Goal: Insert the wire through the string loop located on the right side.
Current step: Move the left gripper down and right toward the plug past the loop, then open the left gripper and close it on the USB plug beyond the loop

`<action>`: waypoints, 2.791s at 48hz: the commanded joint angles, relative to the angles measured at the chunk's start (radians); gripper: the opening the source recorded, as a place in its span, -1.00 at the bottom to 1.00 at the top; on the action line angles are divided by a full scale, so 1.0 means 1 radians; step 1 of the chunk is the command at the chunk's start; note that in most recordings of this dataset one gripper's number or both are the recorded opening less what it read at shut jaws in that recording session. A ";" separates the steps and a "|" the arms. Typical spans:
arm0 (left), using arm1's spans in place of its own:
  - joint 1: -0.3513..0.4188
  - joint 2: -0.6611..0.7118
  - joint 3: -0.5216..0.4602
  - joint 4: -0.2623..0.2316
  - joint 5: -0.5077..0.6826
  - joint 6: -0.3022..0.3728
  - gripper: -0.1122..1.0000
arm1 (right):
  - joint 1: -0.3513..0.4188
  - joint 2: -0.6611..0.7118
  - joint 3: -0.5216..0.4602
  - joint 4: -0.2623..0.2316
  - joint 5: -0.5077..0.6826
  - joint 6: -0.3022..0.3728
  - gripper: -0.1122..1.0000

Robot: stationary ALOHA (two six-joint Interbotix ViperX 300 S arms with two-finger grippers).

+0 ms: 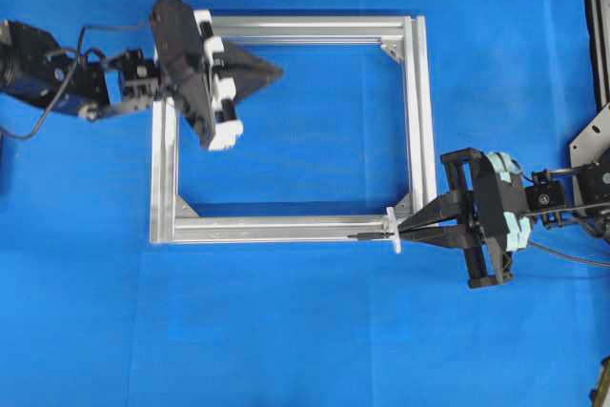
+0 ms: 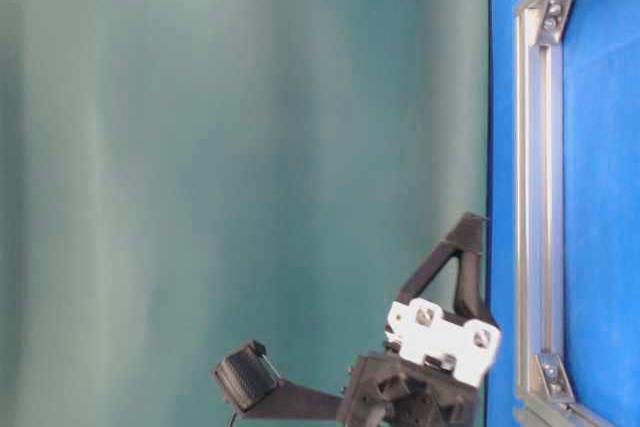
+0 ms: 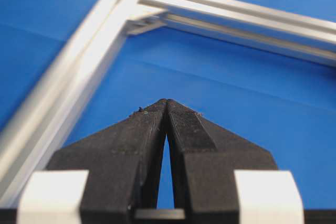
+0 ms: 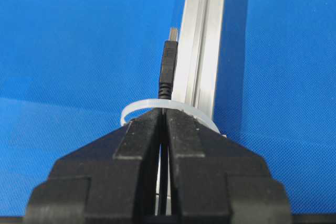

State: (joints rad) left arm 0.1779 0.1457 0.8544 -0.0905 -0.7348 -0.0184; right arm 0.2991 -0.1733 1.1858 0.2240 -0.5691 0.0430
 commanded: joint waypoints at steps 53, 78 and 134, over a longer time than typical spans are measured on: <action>-0.403 0.009 -0.100 0.003 0.074 -0.060 -0.79 | -0.002 -0.006 -0.018 -0.002 -0.011 -0.002 -0.85; -0.339 0.141 -0.451 0.009 0.313 -0.052 -0.79 | -0.003 -0.005 -0.018 -0.002 -0.008 -0.002 -0.85; -0.348 0.181 -0.477 0.009 0.348 -0.057 0.83 | -0.002 0.005 -0.028 -0.002 -0.006 -0.002 -0.85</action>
State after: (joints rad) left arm -0.1687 0.3344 0.3958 -0.0844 -0.3804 -0.0736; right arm 0.2991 -0.1641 1.1766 0.2224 -0.5676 0.0430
